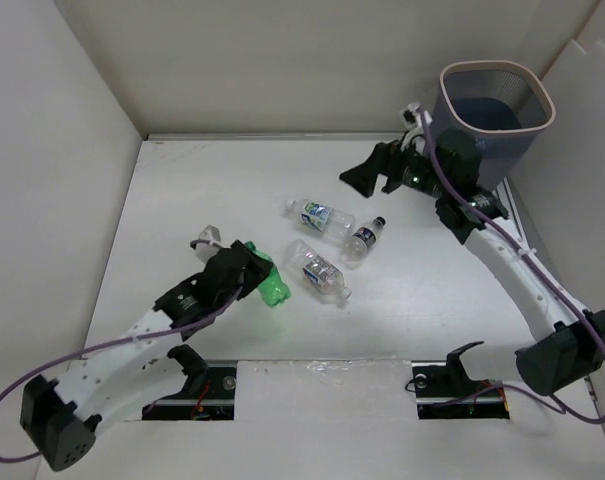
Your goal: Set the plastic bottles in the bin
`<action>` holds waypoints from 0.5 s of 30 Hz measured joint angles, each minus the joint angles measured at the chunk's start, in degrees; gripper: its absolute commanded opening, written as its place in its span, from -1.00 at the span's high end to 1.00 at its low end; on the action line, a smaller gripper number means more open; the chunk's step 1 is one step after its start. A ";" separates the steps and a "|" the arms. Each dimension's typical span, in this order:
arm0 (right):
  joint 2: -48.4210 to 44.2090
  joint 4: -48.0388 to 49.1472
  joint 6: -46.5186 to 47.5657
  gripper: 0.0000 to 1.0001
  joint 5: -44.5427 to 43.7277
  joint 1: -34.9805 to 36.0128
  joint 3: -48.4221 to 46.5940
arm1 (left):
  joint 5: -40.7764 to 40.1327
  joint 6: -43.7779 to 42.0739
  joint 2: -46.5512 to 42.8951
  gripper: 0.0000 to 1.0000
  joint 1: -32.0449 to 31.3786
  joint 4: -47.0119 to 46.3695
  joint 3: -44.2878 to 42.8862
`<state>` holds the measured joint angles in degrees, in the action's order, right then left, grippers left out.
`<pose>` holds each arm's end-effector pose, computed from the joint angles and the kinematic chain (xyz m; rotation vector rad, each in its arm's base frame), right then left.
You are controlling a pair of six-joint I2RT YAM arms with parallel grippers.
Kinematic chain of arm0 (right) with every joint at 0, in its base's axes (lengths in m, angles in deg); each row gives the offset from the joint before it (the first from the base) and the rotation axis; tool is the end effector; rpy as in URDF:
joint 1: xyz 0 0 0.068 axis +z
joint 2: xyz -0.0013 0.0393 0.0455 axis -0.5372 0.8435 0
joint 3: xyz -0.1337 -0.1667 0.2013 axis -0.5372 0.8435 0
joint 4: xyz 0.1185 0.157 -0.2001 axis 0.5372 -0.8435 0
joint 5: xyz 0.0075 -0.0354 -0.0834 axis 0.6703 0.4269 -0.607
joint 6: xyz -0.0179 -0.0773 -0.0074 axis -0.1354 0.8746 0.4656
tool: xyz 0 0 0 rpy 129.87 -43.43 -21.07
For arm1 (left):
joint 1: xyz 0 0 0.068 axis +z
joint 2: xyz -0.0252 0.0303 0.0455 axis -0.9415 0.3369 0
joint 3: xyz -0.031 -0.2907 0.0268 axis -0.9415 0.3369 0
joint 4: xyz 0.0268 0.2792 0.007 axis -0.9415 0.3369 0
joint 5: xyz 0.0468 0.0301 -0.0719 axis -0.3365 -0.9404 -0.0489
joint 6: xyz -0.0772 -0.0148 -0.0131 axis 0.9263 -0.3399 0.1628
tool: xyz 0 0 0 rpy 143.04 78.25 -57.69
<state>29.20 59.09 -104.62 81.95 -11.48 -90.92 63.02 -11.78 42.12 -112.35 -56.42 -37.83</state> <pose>0.3049 0.1514 0.4401 -0.4110 1.7106 0.9226 0.1722 -0.1271 0.2305 -0.6859 2.1481 -0.7598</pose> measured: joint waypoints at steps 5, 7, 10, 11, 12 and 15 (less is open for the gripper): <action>2.19 3.87 1.64 -1.00 8.76 6.69 6.69 | -4.74 -12.09 -8.70 1.00 0.00 -4.13 -8.70; 3.08 6.29 1.86 -1.00 12.37 8.39 8.63 | -5.40 -17.03 -9.01 1.00 0.00 -6.67 -12.44; 3.54 11.52 1.18 -1.00 17.88 10.43 11.39 | -4.76 -23.50 -8.04 1.00 0.00 -10.27 -16.15; 3.58 13.42 1.03 -1.00 19.56 11.13 11.96 | -4.20 -25.14 -7.39 1.00 0.00 -11.13 -17.29; 3.61 14.99 0.74 -1.00 21.22 11.96 12.15 | -3.23 -26.58 -6.69 1.00 0.00 -12.11 -18.25; 3.63 19.47 0.87 -1.00 24.70 15.45 12.13 | 0.22 -29.38 -5.07 1.00 0.00 -15.34 -19.74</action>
<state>32.83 78.56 -103.75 106.65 3.98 -78.79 63.23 -41.16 37.05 -112.35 -71.77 -57.56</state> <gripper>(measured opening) 0.999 0.506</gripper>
